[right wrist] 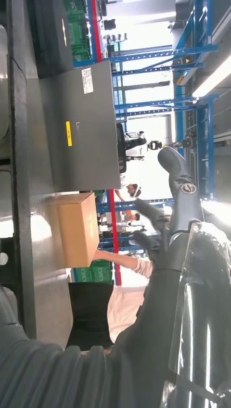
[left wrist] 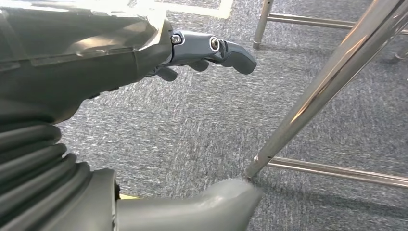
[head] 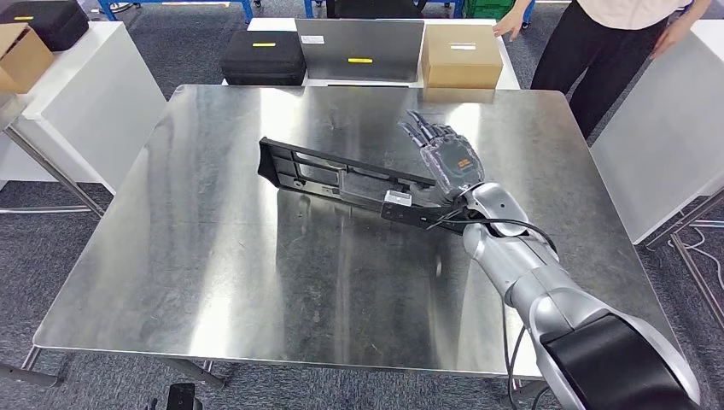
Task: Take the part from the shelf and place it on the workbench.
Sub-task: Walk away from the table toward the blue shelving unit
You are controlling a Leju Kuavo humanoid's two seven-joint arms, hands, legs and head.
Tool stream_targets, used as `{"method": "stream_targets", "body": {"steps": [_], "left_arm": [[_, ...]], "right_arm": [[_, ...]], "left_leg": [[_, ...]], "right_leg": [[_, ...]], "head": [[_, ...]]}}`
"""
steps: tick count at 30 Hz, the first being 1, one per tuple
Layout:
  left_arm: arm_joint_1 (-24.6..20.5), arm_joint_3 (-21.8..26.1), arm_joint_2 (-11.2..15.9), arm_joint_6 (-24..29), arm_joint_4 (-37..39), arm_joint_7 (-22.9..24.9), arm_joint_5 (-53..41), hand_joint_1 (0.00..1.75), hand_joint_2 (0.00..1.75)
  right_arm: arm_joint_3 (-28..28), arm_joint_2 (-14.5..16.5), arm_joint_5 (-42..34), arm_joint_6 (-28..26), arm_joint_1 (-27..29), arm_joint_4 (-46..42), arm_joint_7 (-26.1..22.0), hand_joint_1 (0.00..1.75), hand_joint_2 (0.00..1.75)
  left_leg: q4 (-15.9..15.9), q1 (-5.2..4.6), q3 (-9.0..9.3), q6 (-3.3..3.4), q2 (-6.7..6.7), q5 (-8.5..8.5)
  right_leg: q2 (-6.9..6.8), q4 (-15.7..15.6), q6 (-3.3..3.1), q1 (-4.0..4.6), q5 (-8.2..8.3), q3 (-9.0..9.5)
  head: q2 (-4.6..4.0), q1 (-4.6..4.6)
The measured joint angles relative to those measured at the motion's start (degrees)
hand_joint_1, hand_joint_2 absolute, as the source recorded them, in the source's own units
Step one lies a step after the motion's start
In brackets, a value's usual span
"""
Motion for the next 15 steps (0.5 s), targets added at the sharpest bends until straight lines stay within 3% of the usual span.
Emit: {"method": "stream_targets", "body": {"steps": [5, 15], "left_arm": [[0.01, 0.01, 0.00, -0.25, 0.00, 0.90, -0.11, 0.00, 0.00], [0.18, 0.02, -0.01, -1.11, 0.00, 2.36, -0.25, 0.00, 0.00]], "right_arm": [[0.10, 0.00, -0.74, 1.38, -0.01, 0.02, 0.68, 0.00, 1.75], [-0.16, -1.27, 0.25, 2.81, -0.75, 0.83, 9.19, 0.00, 1.75]], "left_leg": [[0.00, 0.00, 0.00, 0.00, 0.00, 0.00], [0.02, 0.00, 0.00, 0.00, -0.05, 0.00]], "right_leg": [[0.00, 0.00, 0.00, 0.00, 0.00, 0.00], [-0.03, -0.01, 0.00, -0.01, 0.00, 0.00]], "head": [[0.00, 0.00], [0.00, 0.00]]}}
